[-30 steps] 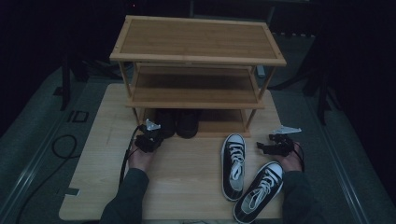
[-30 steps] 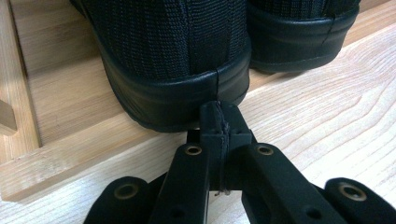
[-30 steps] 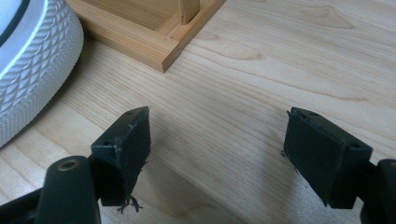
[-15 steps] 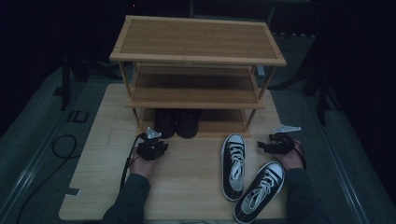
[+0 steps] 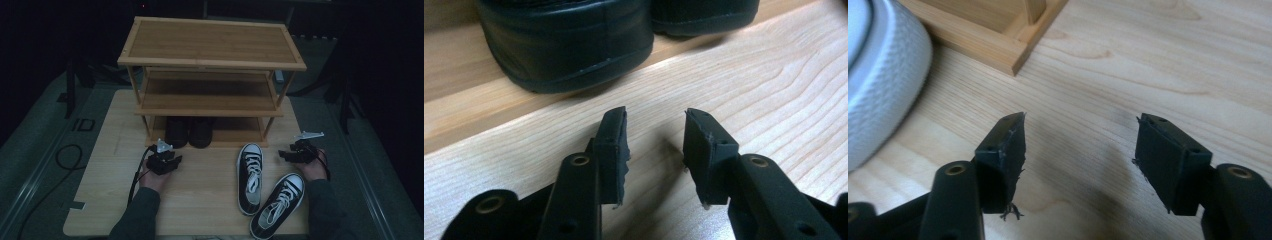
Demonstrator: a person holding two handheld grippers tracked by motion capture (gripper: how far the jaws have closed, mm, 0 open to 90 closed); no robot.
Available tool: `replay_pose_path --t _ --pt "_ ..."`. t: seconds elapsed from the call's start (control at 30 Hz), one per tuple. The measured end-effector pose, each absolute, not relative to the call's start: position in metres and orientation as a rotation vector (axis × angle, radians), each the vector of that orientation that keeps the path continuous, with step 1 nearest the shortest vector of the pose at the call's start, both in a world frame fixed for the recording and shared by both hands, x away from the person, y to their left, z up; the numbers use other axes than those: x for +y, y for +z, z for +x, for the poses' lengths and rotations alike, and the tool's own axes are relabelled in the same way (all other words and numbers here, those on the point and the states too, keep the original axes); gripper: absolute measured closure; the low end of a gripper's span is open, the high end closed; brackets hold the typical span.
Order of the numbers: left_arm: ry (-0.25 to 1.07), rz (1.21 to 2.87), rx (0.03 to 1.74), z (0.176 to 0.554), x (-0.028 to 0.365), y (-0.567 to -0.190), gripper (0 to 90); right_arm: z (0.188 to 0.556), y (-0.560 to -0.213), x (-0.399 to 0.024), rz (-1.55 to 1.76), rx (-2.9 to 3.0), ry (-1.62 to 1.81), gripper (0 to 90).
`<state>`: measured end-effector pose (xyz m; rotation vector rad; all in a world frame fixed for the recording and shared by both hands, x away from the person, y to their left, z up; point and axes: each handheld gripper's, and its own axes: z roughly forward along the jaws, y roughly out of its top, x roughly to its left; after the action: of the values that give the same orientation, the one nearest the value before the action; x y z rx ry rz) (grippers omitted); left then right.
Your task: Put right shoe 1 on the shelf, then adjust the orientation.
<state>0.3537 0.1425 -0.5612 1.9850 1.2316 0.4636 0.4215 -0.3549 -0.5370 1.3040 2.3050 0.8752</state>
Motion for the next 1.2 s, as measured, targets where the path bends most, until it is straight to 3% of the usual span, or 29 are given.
replay_pose_path --t 0.13,0.57,1.2 --pt "0.524 2.033 1.201 0.351 0.136 -0.561 57.8 0.416 -0.523 -0.353 1.263 2.319 0.865 38.3" --pt "0.514 2.041 1.189 0.351 0.135 -0.561 51.3 0.392 -0.493 -0.332 1.129 2.386 0.809 41.6" --pt "0.512 2.045 1.186 0.351 0.135 -0.561 48.9 0.35 -0.464 -0.289 0.942 2.465 0.796 40.8"
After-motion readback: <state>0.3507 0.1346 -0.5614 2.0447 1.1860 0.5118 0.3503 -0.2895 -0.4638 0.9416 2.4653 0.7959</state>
